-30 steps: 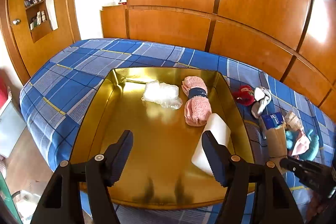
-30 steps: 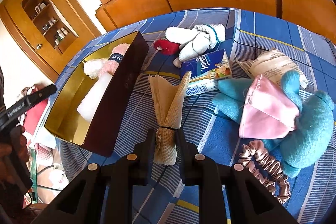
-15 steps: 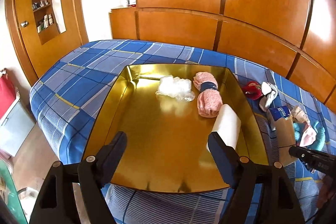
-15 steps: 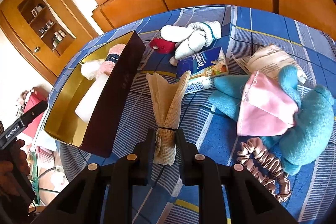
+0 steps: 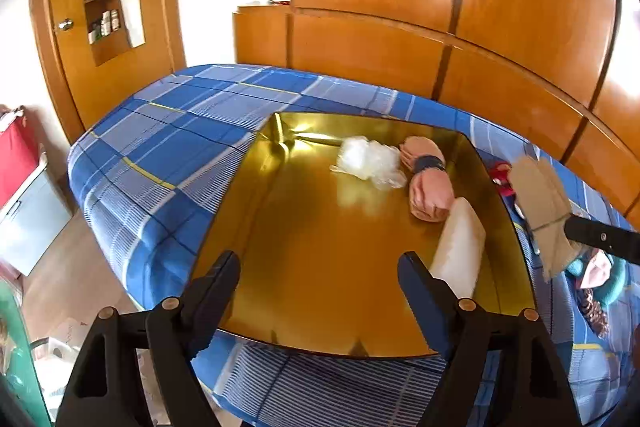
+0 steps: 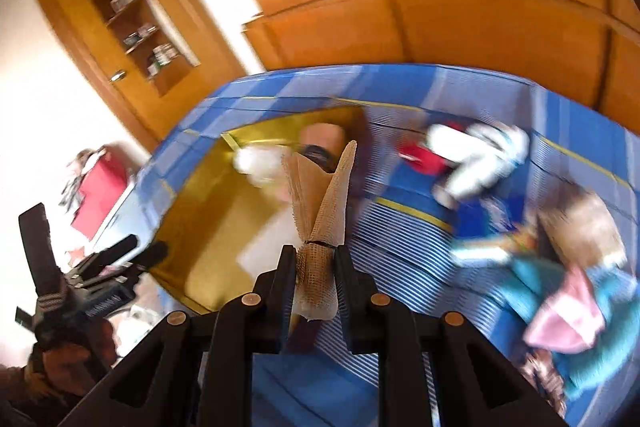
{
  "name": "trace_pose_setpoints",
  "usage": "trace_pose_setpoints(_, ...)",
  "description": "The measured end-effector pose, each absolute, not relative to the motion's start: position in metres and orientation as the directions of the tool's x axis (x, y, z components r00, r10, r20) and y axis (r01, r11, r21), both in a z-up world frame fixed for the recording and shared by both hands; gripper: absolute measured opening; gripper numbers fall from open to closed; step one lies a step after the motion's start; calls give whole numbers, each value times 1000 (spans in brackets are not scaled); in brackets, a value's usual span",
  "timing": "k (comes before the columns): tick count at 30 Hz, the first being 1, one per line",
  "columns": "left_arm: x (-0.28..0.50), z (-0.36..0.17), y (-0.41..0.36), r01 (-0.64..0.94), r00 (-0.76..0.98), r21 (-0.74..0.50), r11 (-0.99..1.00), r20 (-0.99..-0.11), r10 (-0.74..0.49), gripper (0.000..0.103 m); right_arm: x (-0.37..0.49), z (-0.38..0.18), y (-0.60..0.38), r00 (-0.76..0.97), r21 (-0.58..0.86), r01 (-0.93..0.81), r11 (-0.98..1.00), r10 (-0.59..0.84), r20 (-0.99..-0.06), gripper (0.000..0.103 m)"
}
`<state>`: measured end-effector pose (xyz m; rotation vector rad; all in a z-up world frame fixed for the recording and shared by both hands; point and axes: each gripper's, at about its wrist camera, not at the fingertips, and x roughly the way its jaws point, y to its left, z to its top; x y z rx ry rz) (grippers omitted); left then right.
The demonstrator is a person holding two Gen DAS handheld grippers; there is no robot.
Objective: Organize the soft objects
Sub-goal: 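Carry the beige folded cloth into the gold tray with the right gripper and release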
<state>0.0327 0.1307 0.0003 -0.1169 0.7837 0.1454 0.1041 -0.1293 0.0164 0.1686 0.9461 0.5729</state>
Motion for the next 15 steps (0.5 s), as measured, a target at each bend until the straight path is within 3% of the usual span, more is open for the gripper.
trace_pose_setpoints(6, 29, 5, 152, -231, 713, -61, 971, -690, 126, 88, 128, 16, -65, 354, 409, -489, 771, 603, -715, 18)
trace_pose_setpoints(11, 28, 2, 167, -258, 707, -76, 963, -694, 135, 88, 150, -6, -20, 271, 483, -473, 737, 643, -716, 18)
trace_pose_setpoints(15, 28, -1, 173, -266, 700, -82, 960, -702, 134, 88, 162, -34, 2, 253, 463, -424, 778, 593, -764, 21)
